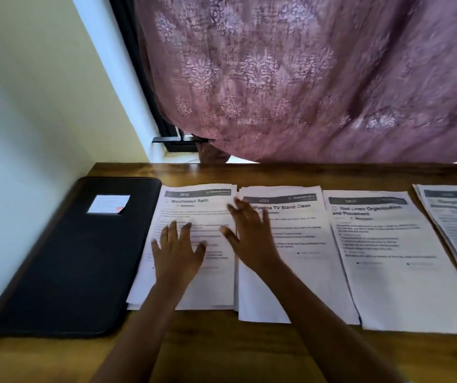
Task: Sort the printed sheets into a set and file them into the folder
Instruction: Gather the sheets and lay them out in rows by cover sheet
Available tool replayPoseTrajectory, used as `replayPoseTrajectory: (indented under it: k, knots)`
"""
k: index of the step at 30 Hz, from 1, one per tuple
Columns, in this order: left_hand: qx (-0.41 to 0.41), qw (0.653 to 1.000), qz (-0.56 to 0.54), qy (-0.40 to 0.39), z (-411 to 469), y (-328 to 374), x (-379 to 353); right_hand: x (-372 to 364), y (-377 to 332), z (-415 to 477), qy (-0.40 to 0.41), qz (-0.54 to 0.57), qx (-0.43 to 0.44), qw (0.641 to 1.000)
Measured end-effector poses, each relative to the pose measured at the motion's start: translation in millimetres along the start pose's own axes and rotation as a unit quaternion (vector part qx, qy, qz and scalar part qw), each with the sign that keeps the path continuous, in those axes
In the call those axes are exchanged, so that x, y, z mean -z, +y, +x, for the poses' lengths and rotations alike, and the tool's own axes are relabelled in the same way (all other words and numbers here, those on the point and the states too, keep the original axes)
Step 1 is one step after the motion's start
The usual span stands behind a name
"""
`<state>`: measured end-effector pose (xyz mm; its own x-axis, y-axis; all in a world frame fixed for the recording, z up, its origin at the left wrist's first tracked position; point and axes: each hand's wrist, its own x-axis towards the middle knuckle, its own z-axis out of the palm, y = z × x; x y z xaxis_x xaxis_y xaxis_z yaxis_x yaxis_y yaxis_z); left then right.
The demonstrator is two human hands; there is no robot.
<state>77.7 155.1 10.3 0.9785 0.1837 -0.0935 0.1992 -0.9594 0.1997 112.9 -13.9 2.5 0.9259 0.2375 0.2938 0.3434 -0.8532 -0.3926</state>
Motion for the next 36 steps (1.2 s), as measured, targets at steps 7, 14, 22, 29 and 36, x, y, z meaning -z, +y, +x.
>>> replayPoseTrajectory:
  k: [7,14,22,29,36]
  knots:
    - [-0.284,0.956,-0.063,0.042,-25,137,-18,99,160,-73,0.06,-0.037,-0.218,0.973]
    - [-0.356,0.934,-0.005,-0.015,-38,273,-83,118,241,-96,-0.064,-0.126,-0.26,0.955]
    - [-0.29,0.957,0.028,0.0,-22,294,-116,110,264,-107,-0.069,-0.134,-0.234,0.961]
    - [-0.293,0.955,0.039,0.004,-12,305,-117,115,275,-102,-0.058,-0.111,-0.234,0.964]
    - [-0.303,0.952,0.041,-0.012,-6,309,-116,121,280,-101,-0.08,-0.114,-0.226,0.964]
